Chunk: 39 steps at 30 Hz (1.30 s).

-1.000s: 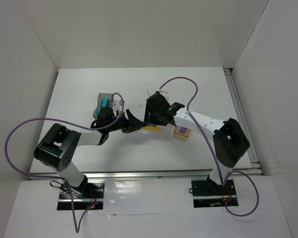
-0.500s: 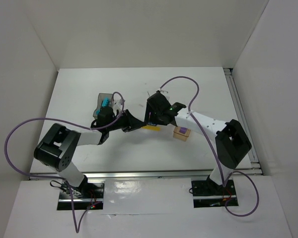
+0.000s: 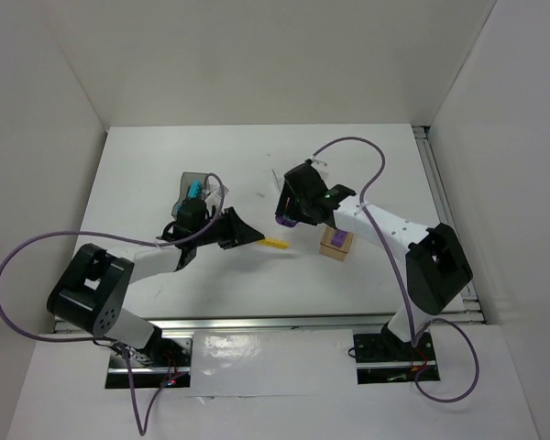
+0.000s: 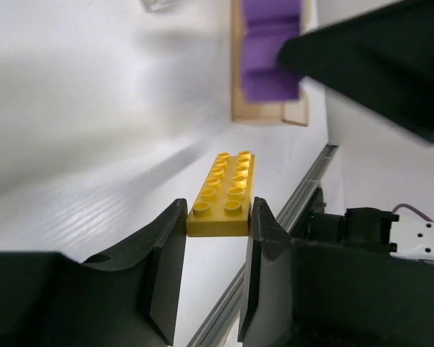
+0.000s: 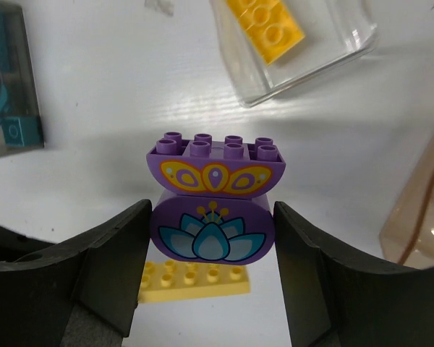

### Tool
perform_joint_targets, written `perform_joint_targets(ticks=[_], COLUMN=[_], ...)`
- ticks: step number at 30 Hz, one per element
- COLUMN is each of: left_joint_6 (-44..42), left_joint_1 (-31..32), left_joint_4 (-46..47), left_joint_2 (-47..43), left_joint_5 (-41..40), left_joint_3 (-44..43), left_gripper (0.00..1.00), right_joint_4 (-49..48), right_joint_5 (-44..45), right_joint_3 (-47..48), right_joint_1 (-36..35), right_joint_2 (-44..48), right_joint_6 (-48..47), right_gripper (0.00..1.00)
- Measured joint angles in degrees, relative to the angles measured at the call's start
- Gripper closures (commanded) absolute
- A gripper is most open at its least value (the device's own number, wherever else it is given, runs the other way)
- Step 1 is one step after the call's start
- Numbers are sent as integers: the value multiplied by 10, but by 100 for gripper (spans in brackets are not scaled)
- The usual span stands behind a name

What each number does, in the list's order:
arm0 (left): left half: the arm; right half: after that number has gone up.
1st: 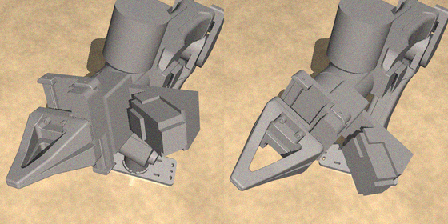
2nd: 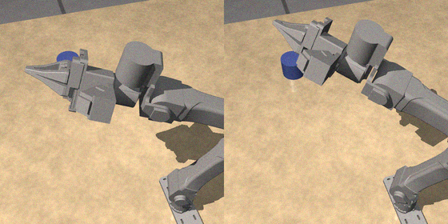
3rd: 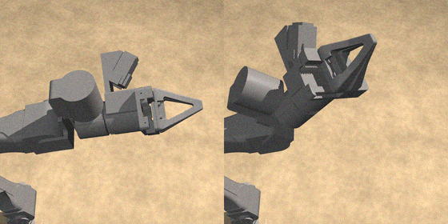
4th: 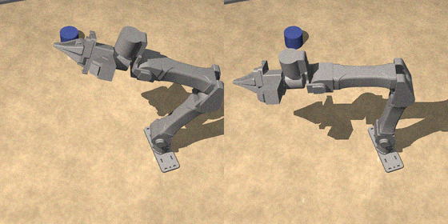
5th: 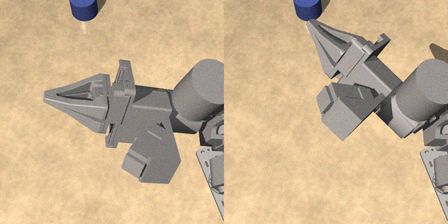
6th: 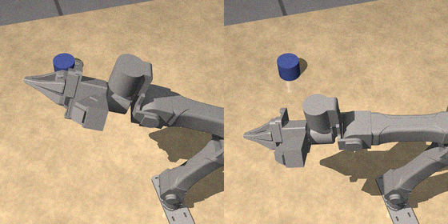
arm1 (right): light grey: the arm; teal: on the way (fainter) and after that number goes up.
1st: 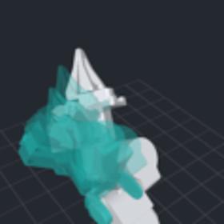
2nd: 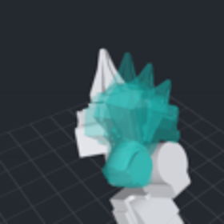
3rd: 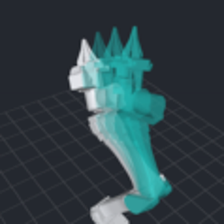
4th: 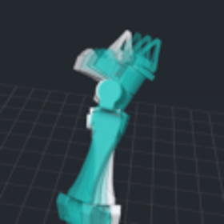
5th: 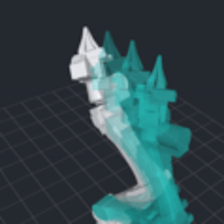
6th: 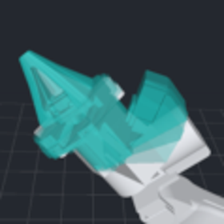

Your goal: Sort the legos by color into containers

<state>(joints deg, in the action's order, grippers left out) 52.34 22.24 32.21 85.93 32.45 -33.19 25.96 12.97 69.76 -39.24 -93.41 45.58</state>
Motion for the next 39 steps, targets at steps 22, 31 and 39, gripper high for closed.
perform_joint_targets(ticks=[22, 31, 39], left_joint_6=[-115, -114, -134], left_joint_1=[-22, 15, 27], left_joint_4=[-323, -428, -488], left_joint_2=[151, 369, 396], left_joint_5=[-115, -137, -144], left_joint_3=[-474, -684, -760], left_gripper=[100, 65, 11], right_joint_4=[66, 104, 99], right_joint_5=[94, 119, 97], right_joint_3=[-88, -87, -82], right_joint_1=[31, 45, 52], right_joint_2=[241, 247, 241], right_joint_6=[-7, -19, -46], right_gripper=[42, 42, 41])
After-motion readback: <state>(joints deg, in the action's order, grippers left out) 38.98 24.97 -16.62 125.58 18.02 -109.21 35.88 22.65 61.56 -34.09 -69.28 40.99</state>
